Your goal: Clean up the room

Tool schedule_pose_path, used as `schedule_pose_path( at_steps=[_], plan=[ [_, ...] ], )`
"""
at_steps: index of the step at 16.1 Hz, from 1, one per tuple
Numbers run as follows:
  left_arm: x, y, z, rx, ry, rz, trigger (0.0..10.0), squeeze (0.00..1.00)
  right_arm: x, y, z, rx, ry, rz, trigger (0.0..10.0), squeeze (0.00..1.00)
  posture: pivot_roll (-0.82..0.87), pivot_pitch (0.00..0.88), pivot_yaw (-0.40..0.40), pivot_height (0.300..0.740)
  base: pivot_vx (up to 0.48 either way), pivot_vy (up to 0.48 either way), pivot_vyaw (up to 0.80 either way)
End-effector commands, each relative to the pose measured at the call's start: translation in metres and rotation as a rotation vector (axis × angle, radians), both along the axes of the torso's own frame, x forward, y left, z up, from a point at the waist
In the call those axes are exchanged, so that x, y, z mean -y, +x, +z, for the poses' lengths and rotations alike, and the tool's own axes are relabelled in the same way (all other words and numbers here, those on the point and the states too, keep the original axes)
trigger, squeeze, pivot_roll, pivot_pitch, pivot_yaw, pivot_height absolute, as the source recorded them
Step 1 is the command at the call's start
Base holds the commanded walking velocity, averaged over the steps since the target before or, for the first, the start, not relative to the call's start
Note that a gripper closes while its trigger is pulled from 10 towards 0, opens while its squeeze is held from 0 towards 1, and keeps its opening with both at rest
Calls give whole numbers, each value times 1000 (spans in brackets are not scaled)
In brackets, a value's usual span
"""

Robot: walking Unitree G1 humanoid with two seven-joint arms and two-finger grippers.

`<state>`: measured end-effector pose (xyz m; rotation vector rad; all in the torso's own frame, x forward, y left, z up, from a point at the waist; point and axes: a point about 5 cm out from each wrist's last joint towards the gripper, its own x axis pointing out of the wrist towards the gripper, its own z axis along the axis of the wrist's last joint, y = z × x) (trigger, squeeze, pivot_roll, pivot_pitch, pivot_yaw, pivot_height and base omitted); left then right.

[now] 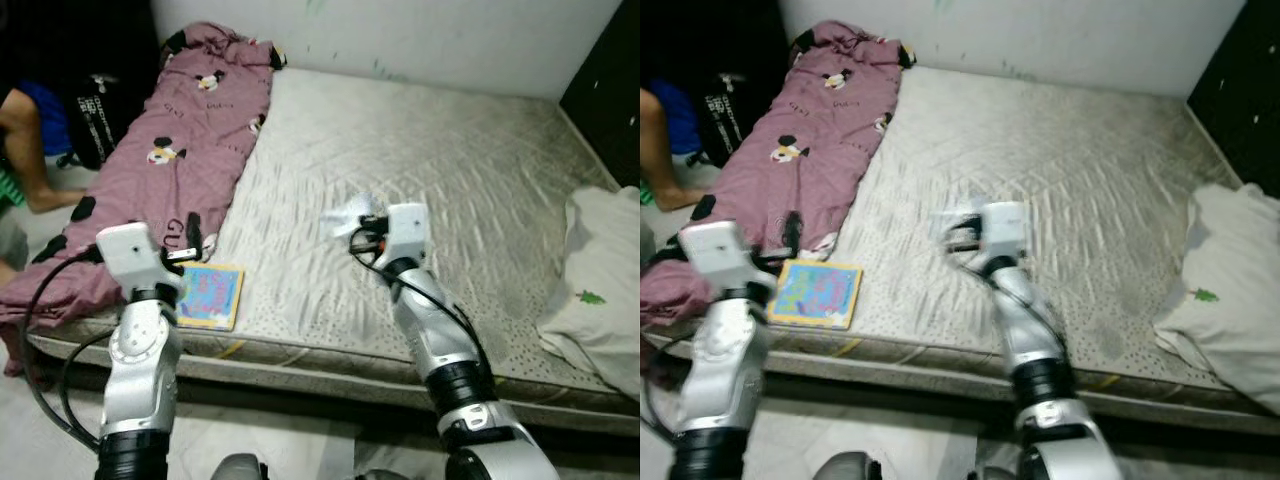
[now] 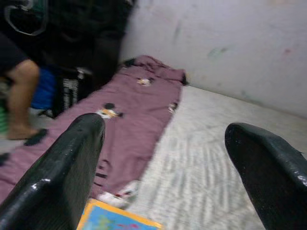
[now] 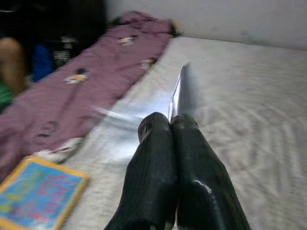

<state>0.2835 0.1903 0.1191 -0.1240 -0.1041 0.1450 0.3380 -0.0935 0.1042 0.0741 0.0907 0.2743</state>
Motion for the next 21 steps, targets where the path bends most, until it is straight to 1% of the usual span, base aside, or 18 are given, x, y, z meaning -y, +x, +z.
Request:
schedule_pose_path(
  at_steps=[1,2,5,15,19,21],
  plan=[
    [10,0,1,13,-13,-40,10000,0,13,2,3,7,-15,-30,10000,0,109,0,-20,740,0,0,0],
    [10,0,1,13,-15,-39,10000,0,12,2,2,4,-18,-26,10000,0,109,0,-22,740,0,0,0],
    [10,-1,1,18,-20,-43,10000,0,12,3,2,2,-18,-18,10000,0,111,0,-23,740,301,0,-694],
    [11,-1,1,15,-4,-65,10000,0,12,3,0,-1,-17,-27,10000,0,113,0,-19,740,354,0,0],
    [9,1,-3,-20,-9,-35,10000,0,13,3,-1,-7,-14,-37,10000,0,116,0,-18,740,0,0,0],
    [8,1,-3,-23,-25,-31,10000,0,13,4,-2,-14,-24,-36,10000,0,115,0,-18,740,0,0,0]
  ],
)
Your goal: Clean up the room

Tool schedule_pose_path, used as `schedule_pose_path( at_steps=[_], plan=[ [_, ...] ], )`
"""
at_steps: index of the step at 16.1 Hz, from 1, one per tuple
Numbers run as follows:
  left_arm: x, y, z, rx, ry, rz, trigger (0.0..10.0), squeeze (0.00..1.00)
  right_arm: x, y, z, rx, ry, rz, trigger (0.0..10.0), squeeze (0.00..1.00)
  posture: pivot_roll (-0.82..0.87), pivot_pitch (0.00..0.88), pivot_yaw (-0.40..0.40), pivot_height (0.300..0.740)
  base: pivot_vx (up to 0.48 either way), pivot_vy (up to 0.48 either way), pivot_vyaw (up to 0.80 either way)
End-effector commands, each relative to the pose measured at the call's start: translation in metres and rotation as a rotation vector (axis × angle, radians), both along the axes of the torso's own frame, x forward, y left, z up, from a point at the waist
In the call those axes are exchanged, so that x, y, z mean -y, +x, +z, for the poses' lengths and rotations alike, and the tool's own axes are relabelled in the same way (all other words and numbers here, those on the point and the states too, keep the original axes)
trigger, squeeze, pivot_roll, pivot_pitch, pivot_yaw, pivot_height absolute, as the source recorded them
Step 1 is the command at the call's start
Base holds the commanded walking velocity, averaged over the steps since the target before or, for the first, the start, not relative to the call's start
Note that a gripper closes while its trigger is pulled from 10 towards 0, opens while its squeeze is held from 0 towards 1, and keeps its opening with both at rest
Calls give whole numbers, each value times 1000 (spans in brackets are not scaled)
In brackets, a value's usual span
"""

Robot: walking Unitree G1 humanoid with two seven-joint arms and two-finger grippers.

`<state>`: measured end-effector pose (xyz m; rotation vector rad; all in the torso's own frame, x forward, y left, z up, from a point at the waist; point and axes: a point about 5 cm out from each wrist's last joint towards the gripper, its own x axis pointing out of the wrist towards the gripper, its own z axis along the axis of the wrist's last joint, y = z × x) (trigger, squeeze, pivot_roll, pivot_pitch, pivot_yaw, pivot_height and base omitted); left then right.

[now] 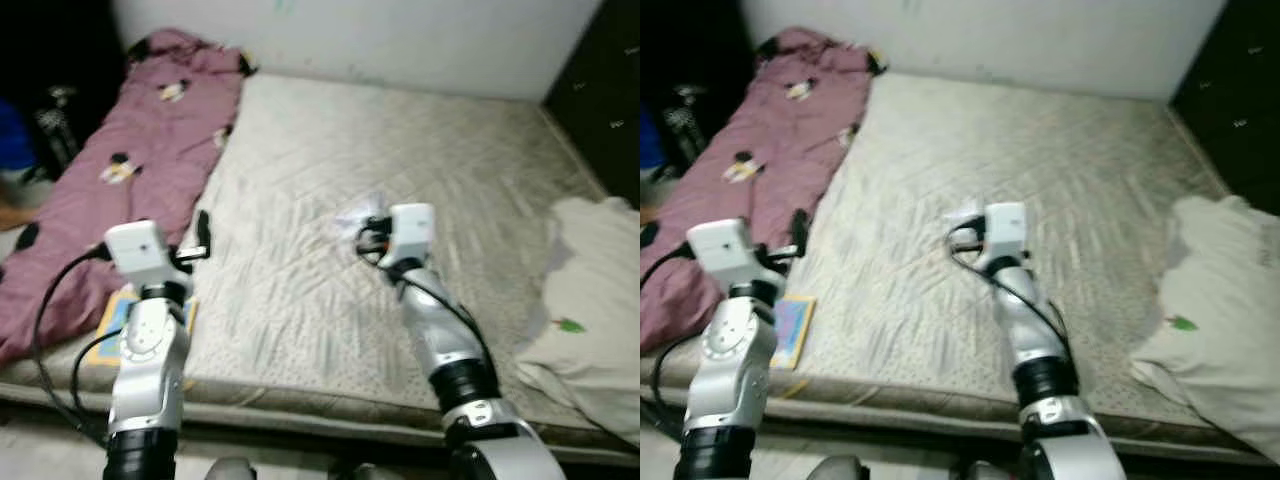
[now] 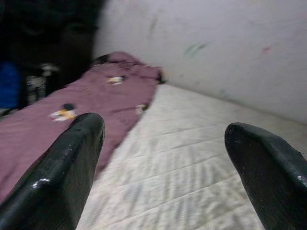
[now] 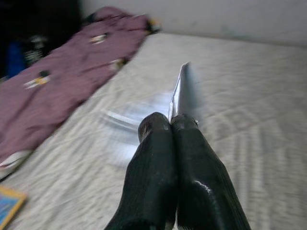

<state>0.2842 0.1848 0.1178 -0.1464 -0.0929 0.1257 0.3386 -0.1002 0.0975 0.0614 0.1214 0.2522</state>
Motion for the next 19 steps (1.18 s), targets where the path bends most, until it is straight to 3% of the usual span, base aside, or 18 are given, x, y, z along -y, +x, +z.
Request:
schedule_pose_path(
  at_steps=[1,4,19],
  plan=[
    [3,1,-2,-12,-4,-18,10000,0,6,4,3,2,-4,-19,10000,0,113,0,-17,740,0,480,-800],
    [5,2,-2,-17,-11,-21,10000,0,7,5,4,9,-6,-15,10000,0,110,0,-18,740,0,480,-685],
    [5,3,-2,-16,-18,-23,10000,0,1,5,8,44,-9,44,10000,0,106,0,-20,740,0,480,0]
  ],
)
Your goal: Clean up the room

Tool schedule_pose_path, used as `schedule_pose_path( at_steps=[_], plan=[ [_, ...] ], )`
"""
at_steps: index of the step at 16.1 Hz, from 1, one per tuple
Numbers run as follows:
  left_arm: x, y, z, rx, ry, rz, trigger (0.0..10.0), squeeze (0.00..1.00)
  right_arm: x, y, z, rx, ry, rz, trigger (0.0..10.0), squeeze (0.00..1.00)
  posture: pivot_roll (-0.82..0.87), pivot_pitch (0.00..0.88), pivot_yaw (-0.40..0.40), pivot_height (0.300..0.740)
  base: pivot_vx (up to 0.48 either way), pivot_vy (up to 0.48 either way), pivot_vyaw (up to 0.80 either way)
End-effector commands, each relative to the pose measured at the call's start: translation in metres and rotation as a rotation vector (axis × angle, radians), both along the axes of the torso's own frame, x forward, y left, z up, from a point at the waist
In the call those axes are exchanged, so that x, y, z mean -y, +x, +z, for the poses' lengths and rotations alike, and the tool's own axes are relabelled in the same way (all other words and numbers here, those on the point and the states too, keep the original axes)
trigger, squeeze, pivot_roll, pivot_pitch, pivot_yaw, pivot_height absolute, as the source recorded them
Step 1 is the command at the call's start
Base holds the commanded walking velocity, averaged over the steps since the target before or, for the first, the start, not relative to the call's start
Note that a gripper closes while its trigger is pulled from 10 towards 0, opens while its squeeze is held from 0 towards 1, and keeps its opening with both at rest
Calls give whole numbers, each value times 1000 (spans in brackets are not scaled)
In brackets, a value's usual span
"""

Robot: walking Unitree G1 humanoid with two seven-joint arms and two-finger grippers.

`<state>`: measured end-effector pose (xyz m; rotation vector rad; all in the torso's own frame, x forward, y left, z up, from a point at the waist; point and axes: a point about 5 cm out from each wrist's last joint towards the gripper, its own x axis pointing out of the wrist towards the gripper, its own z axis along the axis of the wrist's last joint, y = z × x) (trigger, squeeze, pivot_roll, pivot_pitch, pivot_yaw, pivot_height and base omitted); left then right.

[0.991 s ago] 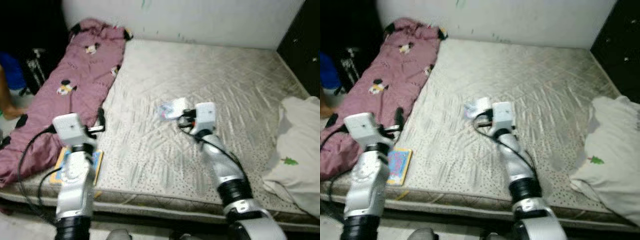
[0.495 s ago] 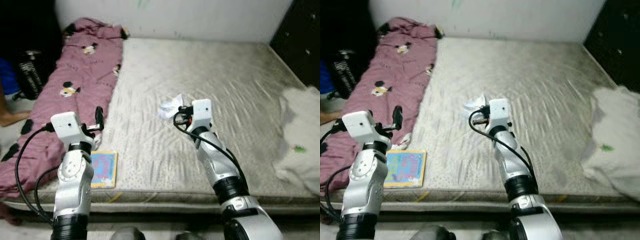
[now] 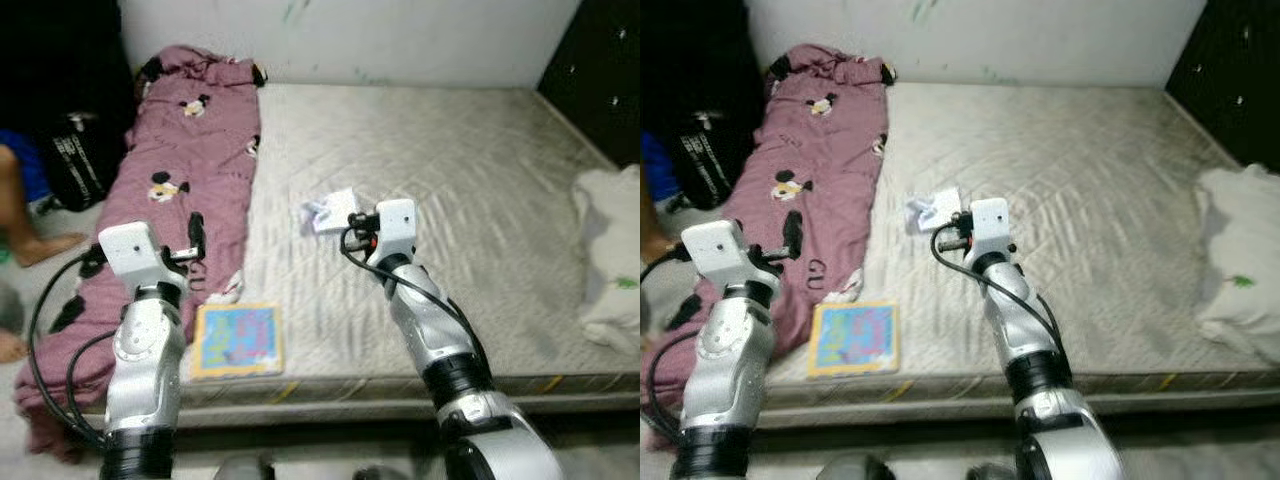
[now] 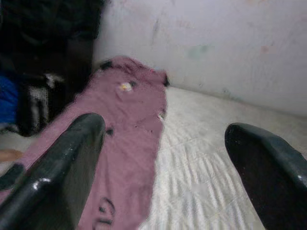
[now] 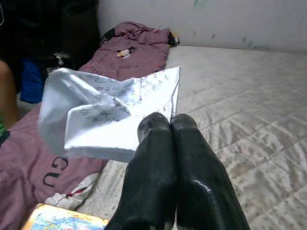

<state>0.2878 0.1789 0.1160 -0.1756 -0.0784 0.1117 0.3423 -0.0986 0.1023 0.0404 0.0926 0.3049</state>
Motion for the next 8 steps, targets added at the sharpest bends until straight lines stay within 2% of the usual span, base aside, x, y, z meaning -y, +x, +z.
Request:
schedule_pose_path(
  at_steps=[1,8],
  plan=[
    [-1,0,0,-4,12,-7,10000,0,2,1,3,17,3,-1,10000,0,106,0,-20,740,0,480,0],
    [0,-1,0,-8,19,-13,10000,0,-1,0,8,62,0,20,10000,0,107,0,-17,740,0,480,0]
  ],
)
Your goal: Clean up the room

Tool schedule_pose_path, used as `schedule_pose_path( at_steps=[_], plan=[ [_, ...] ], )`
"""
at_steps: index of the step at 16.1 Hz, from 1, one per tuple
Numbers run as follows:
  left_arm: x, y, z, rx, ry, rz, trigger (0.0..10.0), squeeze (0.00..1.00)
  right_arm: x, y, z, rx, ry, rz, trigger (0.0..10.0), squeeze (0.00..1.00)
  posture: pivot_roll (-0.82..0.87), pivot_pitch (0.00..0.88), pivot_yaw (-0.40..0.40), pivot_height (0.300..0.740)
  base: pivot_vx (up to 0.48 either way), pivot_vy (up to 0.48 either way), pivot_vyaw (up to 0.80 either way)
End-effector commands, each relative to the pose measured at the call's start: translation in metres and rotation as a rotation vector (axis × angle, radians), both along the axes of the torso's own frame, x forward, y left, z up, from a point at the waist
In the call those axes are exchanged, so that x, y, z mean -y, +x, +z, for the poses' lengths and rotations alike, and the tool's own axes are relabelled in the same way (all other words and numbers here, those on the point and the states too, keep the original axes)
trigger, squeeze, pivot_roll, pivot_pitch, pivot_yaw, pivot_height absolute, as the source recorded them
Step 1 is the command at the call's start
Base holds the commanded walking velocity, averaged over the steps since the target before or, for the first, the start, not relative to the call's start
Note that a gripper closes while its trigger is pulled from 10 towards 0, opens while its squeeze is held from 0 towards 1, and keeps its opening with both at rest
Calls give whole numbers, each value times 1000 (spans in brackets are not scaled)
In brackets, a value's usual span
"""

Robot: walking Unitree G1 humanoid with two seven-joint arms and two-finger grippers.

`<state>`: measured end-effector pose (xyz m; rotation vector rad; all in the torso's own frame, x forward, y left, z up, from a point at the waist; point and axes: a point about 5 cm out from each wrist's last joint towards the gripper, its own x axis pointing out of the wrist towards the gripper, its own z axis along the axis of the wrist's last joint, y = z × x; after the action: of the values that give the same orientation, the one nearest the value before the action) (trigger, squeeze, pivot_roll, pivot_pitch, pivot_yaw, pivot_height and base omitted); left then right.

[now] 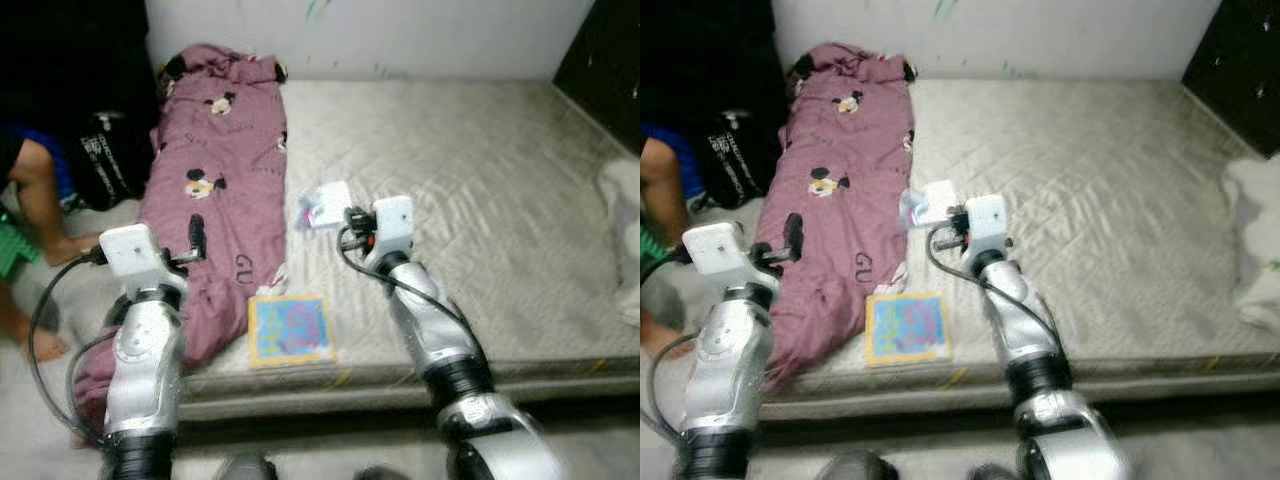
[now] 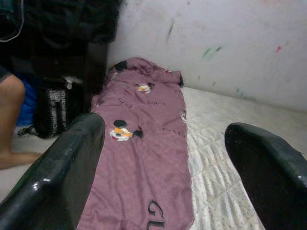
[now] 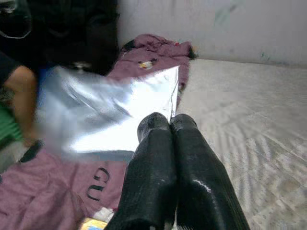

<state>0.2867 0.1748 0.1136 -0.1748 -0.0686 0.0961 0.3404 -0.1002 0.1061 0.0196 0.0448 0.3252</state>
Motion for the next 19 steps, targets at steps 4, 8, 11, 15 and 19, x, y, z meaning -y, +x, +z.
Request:
schedule_pose_path(
  at_steps=[4,8,11,15,19],
  plan=[
    [-5,0,1,0,21,3,10000,0,-5,1,5,28,2,16,10000,0,108,0,-17,740,0,480,0],
    [-5,1,2,0,22,7,10000,0,-7,0,6,43,-9,33,10000,0,108,0,-17,740,0,480,0],
    [-5,5,4,7,30,5,10000,0,-13,2,12,76,-32,63,10000,0,104,0,-13,740,0,480,0],
    [-1,12,17,49,35,22,10000,0,-18,8,14,66,-45,85,10000,0,100,0,-13,740,0,480,105],
    [-3,10,26,71,117,70,10000,0,-30,9,25,131,-85,121,10000,0,109,0,-12,740,0,119,200]
  ],
)
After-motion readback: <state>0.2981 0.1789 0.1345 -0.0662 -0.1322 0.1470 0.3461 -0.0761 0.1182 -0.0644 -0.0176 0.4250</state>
